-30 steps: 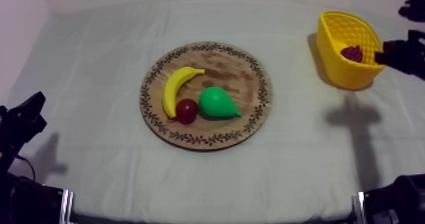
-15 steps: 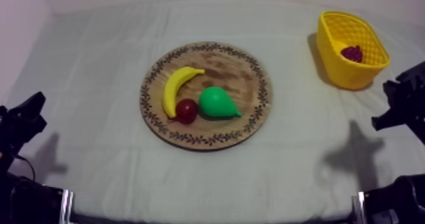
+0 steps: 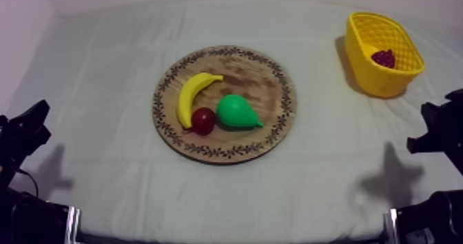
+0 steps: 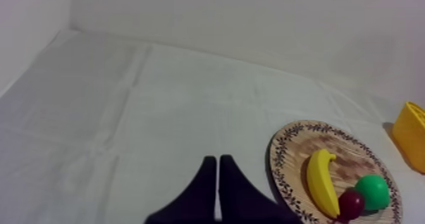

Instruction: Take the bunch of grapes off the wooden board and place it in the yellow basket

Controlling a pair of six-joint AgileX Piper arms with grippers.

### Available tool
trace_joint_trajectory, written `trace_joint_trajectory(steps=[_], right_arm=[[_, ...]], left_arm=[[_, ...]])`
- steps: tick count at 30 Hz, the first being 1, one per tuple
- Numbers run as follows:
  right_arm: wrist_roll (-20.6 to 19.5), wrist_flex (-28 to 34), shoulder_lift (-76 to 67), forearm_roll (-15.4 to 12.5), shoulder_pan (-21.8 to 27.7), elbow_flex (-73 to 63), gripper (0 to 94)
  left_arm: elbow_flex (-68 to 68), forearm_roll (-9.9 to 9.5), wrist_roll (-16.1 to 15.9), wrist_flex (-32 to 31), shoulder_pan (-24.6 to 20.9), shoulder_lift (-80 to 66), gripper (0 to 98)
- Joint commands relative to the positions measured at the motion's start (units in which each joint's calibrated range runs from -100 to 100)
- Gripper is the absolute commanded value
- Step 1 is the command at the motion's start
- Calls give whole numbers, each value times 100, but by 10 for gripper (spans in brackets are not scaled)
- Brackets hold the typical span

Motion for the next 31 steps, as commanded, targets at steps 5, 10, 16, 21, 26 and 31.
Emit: trace_joint_trajectory(steps=[5,10,16,21,26,31], right_arm=[[-564,760,-578,237,-55,4,3],[-390,1085,-914,297,-211,4,3],[-318,1116,-1120,311,-319,4,4],[-340,1121,-1144,313,-340,4,4],[-352,1122,-1148,314,-343,4,4],[-355,1122,-1149,314,-344,4,4]], left_arm=[[-2,1,-1,-1,-2,0,1],[-2,1,-1,-1,-2,0,1],[-2,1,-1,-1,-2,0,1],[-2,1,-1,-1,-2,0,1],[-2,1,1,-1,-2,0,1],[-2,1,-1,-1,-2,0,1]])
